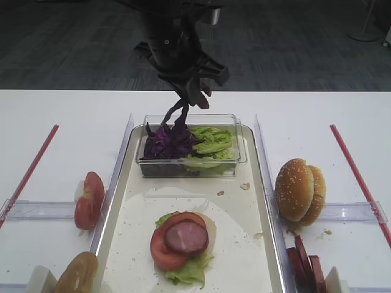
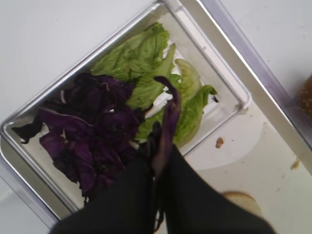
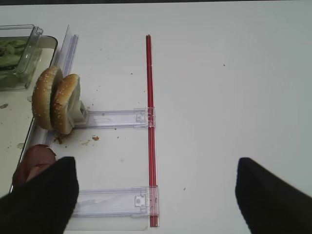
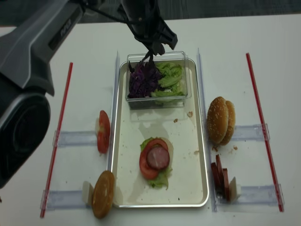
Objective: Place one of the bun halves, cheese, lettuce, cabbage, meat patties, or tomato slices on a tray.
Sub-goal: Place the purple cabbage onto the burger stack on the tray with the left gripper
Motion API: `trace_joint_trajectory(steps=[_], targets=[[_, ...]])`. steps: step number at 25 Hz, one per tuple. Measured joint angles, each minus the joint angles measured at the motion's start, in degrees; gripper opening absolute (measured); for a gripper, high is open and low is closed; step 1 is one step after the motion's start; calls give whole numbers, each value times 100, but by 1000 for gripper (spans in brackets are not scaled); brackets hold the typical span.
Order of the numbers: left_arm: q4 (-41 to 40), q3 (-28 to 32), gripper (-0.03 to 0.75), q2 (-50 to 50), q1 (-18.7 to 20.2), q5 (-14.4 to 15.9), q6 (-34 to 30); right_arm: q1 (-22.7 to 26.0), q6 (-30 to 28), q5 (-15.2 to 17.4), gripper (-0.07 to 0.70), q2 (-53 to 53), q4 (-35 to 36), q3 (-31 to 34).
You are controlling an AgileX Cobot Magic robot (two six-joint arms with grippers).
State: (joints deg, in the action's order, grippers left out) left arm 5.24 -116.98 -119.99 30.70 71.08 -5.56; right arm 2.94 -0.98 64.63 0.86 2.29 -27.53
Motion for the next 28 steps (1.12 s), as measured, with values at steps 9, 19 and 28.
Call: trace_joint_trajectory(steps=[9, 19, 28], targets=[[0, 526, 11, 446, 458, 0, 0, 0, 0, 0, 666, 0, 0, 0], [-47, 1394, 10, 1239, 732, 0, 0, 0, 0, 0, 666, 0, 0, 0], [-36, 2124, 10, 1773, 923, 0, 93, 0, 0, 0, 666, 0, 0, 0]])
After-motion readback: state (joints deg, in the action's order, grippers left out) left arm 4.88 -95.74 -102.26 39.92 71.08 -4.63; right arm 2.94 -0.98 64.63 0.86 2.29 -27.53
